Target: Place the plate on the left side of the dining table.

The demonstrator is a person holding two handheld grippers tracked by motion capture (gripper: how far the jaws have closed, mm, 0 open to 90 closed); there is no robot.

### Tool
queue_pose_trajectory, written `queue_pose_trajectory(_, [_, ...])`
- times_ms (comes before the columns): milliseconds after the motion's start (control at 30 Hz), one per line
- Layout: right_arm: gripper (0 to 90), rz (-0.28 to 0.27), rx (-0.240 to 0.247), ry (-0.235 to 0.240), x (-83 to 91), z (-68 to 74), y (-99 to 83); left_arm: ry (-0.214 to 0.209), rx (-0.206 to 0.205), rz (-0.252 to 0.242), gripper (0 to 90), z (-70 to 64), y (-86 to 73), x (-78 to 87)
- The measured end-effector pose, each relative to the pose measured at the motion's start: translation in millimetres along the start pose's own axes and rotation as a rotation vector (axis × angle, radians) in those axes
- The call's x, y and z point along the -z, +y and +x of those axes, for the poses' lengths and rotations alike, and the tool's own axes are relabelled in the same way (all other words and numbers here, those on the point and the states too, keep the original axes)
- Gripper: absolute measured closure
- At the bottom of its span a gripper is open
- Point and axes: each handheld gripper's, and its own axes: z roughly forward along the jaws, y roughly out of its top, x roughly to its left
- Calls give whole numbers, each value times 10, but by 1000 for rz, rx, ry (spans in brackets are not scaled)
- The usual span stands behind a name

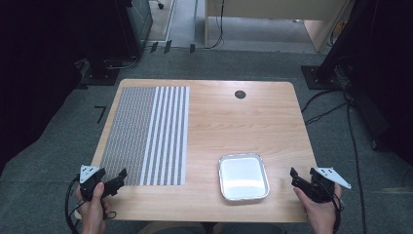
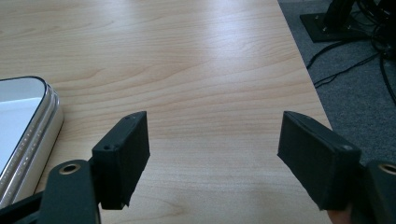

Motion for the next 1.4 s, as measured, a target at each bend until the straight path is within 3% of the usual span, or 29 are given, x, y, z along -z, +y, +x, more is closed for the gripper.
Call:
queue_pose_trajectory(700, [276,-1,15,33,20,117,-4,-31,-10,8,166,-128,10,-13])
queue_pose_trajectory(867, [307,3,26,48,17,153,-14,-42,-13,11,166,-170,10,-25])
queue_pose_trajectory(1000, [397,1,42,69,21,176,-15,-52,-15,12,166,-217,8,-35])
queue_pose_trajectory(1400, [500,-16,10,106,67,210,-12,-63,-40,13,166,-369,3,-53])
